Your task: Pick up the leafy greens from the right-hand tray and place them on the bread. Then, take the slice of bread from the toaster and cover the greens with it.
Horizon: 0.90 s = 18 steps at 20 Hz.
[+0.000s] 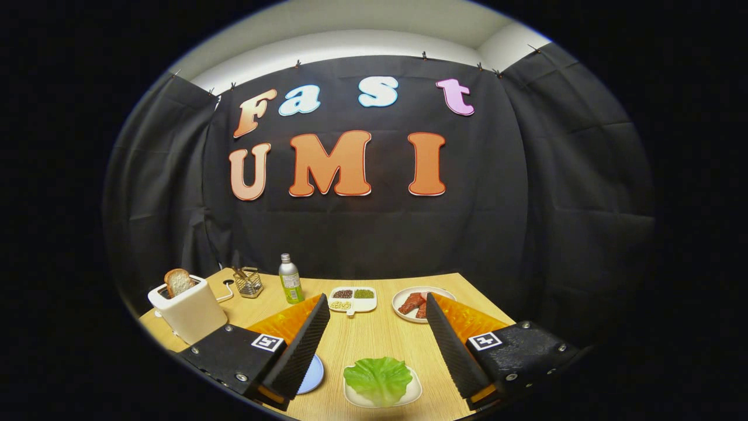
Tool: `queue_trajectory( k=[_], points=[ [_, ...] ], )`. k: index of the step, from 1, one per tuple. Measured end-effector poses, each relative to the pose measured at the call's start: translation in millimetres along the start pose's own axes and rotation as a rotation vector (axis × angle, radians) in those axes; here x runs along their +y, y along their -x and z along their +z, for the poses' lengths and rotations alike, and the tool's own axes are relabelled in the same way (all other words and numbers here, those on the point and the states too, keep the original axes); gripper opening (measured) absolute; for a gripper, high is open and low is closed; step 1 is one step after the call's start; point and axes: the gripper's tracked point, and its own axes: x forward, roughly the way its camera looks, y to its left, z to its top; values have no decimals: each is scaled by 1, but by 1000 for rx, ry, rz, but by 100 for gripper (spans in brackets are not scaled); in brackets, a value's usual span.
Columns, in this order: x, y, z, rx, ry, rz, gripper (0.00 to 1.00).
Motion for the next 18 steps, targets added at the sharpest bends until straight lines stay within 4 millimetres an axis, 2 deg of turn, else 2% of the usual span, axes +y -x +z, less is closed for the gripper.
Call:
queue_trajectory(
  k=[9,15,18],
  points=[
    [-2,-11,-11,18,-1,12,99],
    [-5,-22,-34,53,26,12,99],
    [-9,-28,-53,90,41,15,99]
  ],
)
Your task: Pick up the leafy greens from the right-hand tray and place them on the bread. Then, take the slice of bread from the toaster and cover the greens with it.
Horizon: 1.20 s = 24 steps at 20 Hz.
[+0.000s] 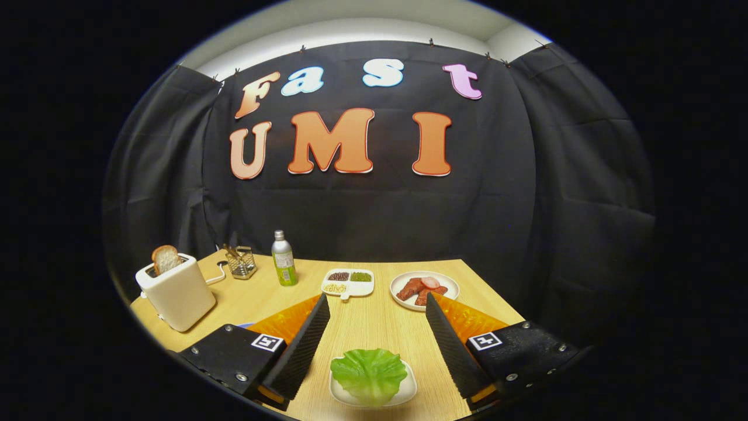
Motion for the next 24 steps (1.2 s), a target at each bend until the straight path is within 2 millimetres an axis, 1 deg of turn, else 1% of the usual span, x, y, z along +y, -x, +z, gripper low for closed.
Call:
queue_trajectory(
  k=[8,12,16,20,24],
  points=[
    [-7,-16,-56,113,23,9,99],
    [-8,-19,-81,170,31,18,99],
    [-8,-22,-103,222,45,29,99],
    [-6,-23,-120,267,54,45,99],
    [0,-25,-134,304,70,65,99]
  ],
)
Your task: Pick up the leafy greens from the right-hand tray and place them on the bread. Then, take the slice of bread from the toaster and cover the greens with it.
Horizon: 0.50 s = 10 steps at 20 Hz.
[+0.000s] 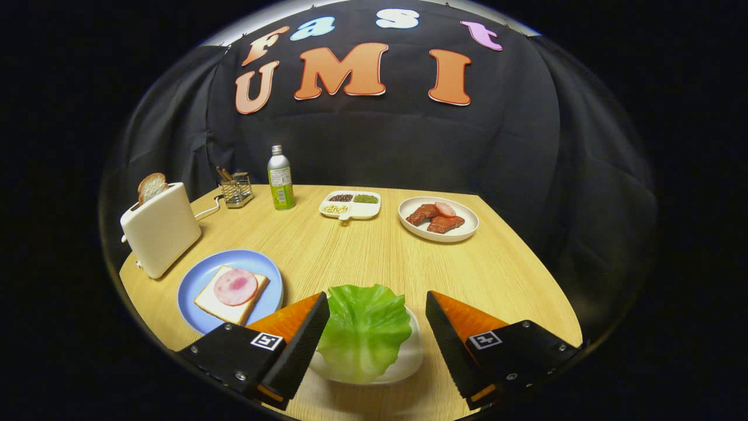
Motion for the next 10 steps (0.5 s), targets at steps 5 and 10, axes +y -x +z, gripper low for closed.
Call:
queue_trajectory(
  k=[5,10],
  points=[
    [6,-7,-20,60,17,15,100],
    [10,-12,-38,105,42,24,100]
  ],
)
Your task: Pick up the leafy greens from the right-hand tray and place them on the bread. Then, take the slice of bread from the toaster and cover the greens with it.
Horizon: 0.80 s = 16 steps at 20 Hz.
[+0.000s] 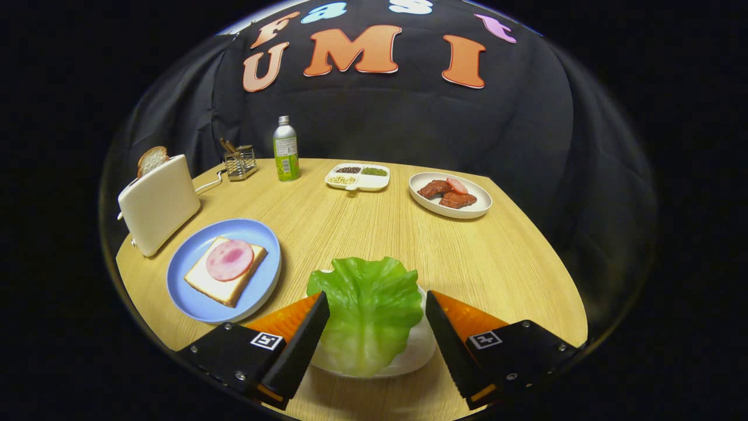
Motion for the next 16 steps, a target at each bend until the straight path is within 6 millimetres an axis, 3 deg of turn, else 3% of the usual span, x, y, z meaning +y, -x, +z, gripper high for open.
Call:
queue_trajectory(
  k=[10,16],
  points=[
    [7,-9,-27,74,28,4,99],
    [13,-12,-33,105,32,26,88]
  ],
)
